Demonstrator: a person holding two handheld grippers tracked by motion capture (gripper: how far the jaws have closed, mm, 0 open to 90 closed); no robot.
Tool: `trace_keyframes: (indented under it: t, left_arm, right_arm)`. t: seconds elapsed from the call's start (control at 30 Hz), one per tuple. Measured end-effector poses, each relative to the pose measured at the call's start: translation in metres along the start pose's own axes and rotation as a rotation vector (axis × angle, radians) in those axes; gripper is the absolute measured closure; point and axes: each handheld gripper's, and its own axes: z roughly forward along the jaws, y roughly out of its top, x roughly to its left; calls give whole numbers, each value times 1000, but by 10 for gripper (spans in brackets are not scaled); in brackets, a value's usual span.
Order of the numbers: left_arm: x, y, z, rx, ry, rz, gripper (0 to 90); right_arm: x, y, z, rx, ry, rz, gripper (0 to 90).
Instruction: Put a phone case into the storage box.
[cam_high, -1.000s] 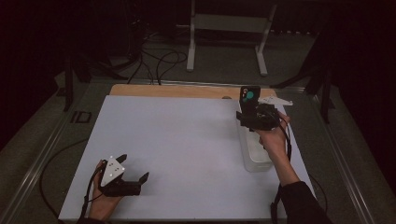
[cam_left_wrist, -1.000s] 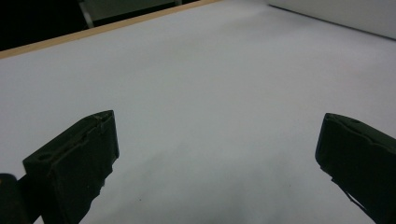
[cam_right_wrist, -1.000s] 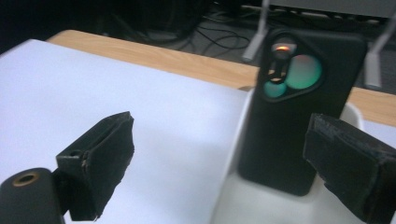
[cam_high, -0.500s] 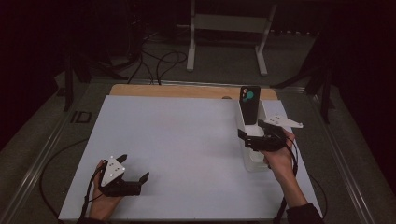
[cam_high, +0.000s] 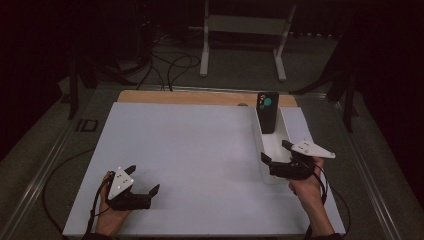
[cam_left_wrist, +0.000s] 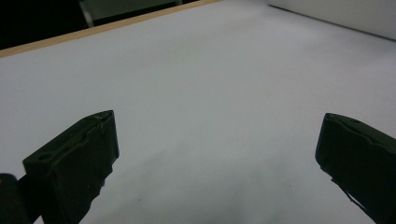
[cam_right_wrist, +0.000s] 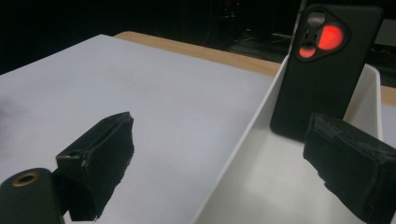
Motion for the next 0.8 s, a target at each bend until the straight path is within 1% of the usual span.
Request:
trace_keyframes:
  t: [0.23,0.37,0.47,0.57,0.63,0.7,0.8]
  left_arm:
    - [0,0,-1,-1,-1,-2,2]
    - [0,0,-1,-1,0,-1,2]
    - [1,1,-1,-6,3,-4,2]
    - [2,1,-3,-12,6,-11,2]
    - [3,2,-4,-19,8,-14,1]
    - [4,2,-5,-23,10,-15,2]
    - [4,3,-6,-30,12,-17,2]
  right_arm:
    - [3,-20,-13,-13,-15,0,82]
    - [5,-27,-16,-21,-14,-5,82]
    - [7,-34,-18,-42,1,-10,83]
    - [9,-40,-20,-68,4,-22,83]
    - [11,-44,-22,-87,12,-14,83]
    - [11,-46,-23,-90,12,-21,83]
    - [12,-49,-25,-100,0,-21,83]
